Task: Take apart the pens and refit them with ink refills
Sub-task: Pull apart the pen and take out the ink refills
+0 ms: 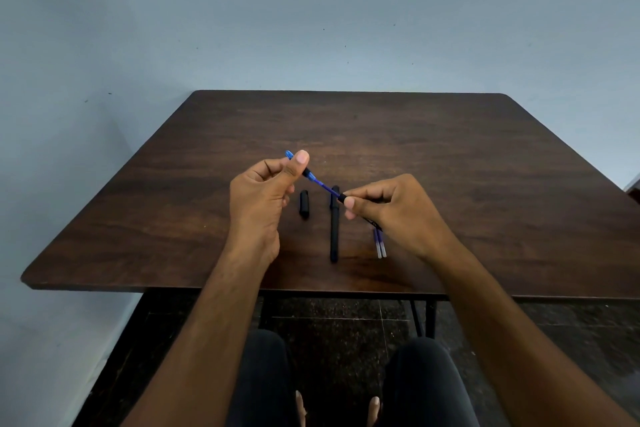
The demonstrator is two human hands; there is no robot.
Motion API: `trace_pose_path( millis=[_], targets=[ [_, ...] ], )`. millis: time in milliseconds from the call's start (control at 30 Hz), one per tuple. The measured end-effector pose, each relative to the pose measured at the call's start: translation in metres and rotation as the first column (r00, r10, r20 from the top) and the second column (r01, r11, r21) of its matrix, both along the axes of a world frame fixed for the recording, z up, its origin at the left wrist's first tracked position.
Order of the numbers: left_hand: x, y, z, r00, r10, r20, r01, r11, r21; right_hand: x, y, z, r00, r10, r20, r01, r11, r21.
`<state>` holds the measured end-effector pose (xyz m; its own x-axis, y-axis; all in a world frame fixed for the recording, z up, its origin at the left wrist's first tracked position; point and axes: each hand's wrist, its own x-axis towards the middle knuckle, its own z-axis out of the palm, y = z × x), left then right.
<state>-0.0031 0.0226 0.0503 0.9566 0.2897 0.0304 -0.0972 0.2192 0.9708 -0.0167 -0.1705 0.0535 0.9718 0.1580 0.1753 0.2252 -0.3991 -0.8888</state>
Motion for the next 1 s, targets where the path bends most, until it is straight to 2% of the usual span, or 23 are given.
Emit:
trace_pose_path(
  millis=[67, 267, 367, 433, 533, 767, 1000],
  targets=[
    [0.000, 0.003, 0.001, 1.000, 0.027, 0.015, -0.028, 0.999, 0.025, 0.002, -0.004, 0.002, 0.999, 0.028, 0.017, -0.027, 0.998, -0.055],
    [-0.002, 0.011, 0.003, 0.991, 0.122, 0.055, -0.126, 0.988, 0.088, 0.008, -0.015, 0.006, 0.996, 0.079, -0.040, -0.081, 0.995, -0.051],
    [-0.005, 0.020, -0.002, 0.996, 0.089, 0.033, -0.094, 0.932, 0.351, 0.012, -0.017, 0.005, 0.995, 0.091, -0.039, -0.093, 0.995, -0.045],
    [-0.008, 0.024, -0.007, 0.998, 0.053, -0.026, -0.029, 0.824, 0.567, 0.014, -0.019, 0.005, 0.994, 0.097, -0.041, -0.098, 0.994, -0.043],
    [-0.012, 0.023, -0.012, 0.987, 0.077, -0.144, 0.054, 0.677, 0.734, 0.018, -0.020, 0.004, 0.995, 0.095, -0.037, -0.098, 0.993, -0.061],
    [-0.013, 0.015, -0.020, 0.943, 0.148, -0.299, 0.178, 0.536, 0.826, 0.024, -0.019, -0.002, 0.996, 0.085, -0.015, -0.086, 0.994, -0.074],
    [-0.009, 0.004, -0.019, 0.926, 0.170, -0.337, 0.237, 0.433, 0.870, 0.024, -0.016, -0.001, 0.997, 0.074, -0.039, -0.077, 0.992, -0.102]
  ],
)
